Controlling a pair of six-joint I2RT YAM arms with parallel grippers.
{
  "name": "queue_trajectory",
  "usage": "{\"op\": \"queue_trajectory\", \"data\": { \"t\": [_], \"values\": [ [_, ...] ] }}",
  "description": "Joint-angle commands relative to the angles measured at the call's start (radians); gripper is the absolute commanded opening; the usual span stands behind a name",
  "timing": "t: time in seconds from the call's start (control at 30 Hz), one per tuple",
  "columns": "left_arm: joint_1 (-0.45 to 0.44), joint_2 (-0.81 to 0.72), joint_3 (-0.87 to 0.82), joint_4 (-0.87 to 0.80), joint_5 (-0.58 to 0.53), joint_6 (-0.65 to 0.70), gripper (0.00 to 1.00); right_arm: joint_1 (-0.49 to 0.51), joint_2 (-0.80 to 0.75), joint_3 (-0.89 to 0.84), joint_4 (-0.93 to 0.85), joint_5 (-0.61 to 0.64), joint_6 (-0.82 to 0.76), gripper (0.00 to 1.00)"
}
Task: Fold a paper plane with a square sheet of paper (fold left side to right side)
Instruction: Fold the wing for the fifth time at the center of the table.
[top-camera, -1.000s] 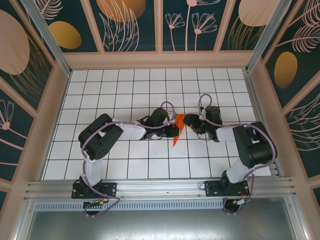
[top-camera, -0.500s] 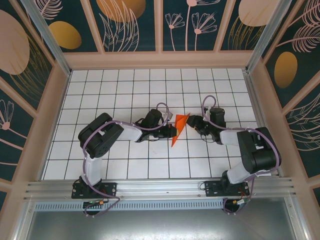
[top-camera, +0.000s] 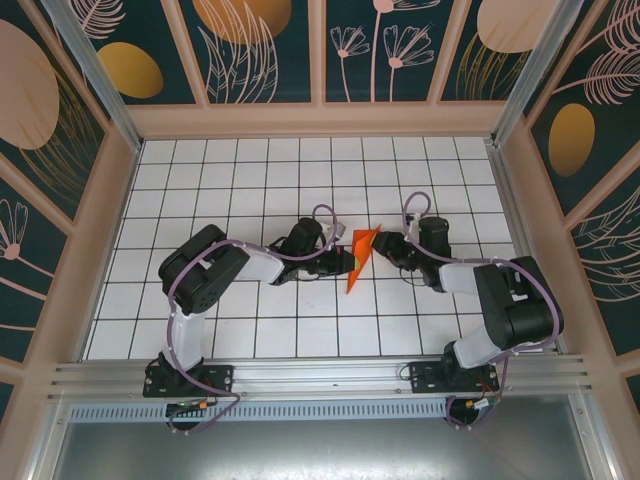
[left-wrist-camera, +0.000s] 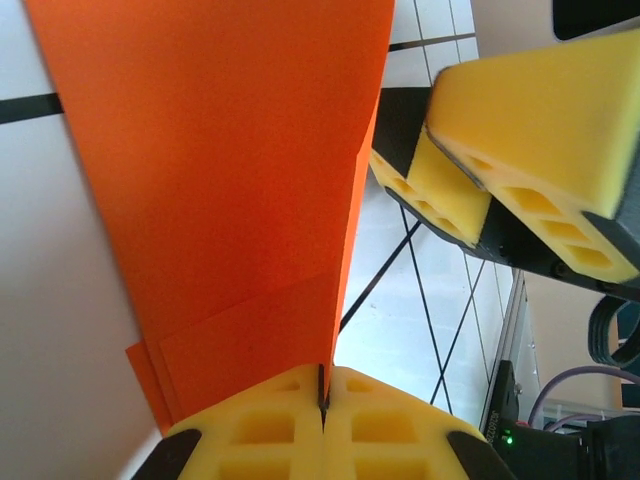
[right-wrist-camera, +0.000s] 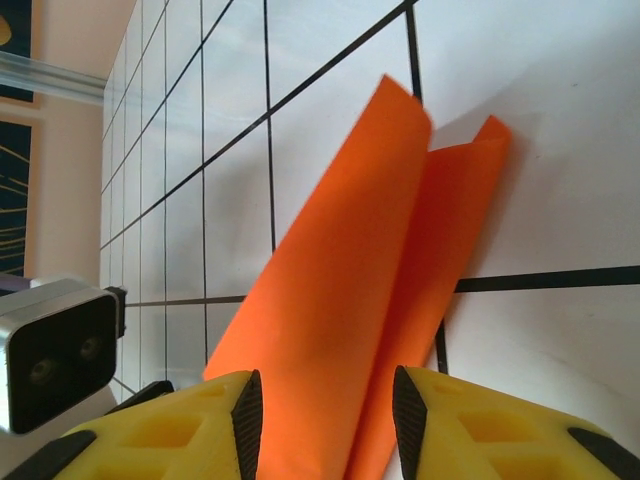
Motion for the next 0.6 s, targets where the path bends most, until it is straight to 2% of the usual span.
{"op": "queue_trajectory", "data": {
  "t": [0.0, 0.27, 0.57],
  "values": [
    [0.009, 0.024, -0.013, 0.043, 0.023, -0.018, 0.07, 0.018, 0.018, 0.03, -0.015, 0.043, -0.008, 0.47],
    [0.011, 0.031, -0.014, 0.046, 0.023, -0.024, 0.07, 0.061, 0.101, 0.094, -0.034, 0.065, 0.001, 0.49],
    [0.012, 0.029, -0.017, 0.045, 0.019, -0.025, 0.11, 0.075, 0.156, 0.122, -0.086, 0.092, 0.014, 0.45]
  ]
}}
